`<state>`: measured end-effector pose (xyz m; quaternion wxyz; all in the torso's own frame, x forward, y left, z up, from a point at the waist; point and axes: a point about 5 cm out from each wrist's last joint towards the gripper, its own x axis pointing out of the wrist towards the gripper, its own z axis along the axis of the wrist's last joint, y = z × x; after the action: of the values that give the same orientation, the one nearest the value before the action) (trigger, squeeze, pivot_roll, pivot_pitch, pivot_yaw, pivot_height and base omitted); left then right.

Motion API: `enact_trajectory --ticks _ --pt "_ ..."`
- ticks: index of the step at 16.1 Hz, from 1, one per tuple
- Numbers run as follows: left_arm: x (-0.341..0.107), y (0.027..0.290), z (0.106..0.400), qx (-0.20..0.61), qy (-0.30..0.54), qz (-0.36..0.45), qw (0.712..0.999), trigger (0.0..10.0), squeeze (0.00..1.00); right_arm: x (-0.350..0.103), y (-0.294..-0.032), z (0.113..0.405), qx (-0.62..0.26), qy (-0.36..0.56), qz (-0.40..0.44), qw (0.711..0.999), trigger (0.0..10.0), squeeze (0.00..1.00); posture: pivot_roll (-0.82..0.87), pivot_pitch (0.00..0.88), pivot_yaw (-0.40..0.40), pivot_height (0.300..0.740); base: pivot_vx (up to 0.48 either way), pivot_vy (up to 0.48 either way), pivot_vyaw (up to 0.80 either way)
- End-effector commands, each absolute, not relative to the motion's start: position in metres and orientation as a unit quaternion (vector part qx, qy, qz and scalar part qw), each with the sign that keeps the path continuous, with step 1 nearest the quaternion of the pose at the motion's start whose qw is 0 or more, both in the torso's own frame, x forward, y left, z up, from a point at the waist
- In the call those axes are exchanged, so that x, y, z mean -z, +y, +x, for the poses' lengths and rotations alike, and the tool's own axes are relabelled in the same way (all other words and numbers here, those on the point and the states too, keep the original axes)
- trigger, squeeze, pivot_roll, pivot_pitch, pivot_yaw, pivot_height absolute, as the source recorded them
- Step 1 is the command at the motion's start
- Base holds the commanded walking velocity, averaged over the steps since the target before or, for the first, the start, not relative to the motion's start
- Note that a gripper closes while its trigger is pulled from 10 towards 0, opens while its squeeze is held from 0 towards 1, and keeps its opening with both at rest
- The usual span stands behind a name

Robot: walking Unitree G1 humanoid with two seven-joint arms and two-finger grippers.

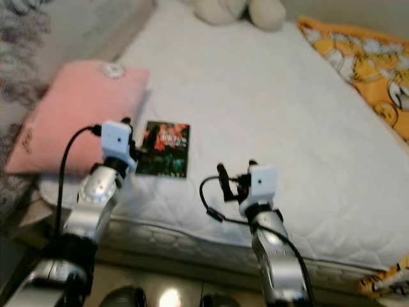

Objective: Clean up the room

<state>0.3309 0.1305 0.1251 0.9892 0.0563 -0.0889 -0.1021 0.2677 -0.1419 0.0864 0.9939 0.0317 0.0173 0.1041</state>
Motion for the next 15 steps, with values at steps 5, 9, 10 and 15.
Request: enact_trajectory --ticks 5,9,10,15 --pt "-0.109 0.144 0.294 0.063 -0.062 0.099 0.991 10.0 0.0 -0.088 -0.154 0.278 -0.061 -0.008 0.034 0.998 10.0 0.0 0.09 0.0 -0.082 0.74 0.0 0.0 0.0" --pt "-0.124 0.123 0.302 0.1 -0.08 0.089 0.988 10.0 0.0 -0.086 -0.148 0.288 -0.062 -0.009 0.037 0.997 10.0 0.0 0.08 0.0 -0.078 0.74 0.0 -0.469 0.0" --pt "-0.123 0.121 0.302 0.102 -0.075 0.082 0.989 10.0 0.0 -0.087 -0.149 0.289 -0.06 -0.011 0.038 0.997 10.0 0.0 0.07 0.0 -0.078 0.74 0.0 -0.469 0.0" --pt "-0.114 0.121 0.299 0.088 -0.046 0.063 0.993 10.0 0.0 -0.08 -0.153 0.289 -0.058 0.004 0.024 0.998 10.0 0.0 0.07 0.0 -0.079 0.74 0.0 -0.466 -0.4"
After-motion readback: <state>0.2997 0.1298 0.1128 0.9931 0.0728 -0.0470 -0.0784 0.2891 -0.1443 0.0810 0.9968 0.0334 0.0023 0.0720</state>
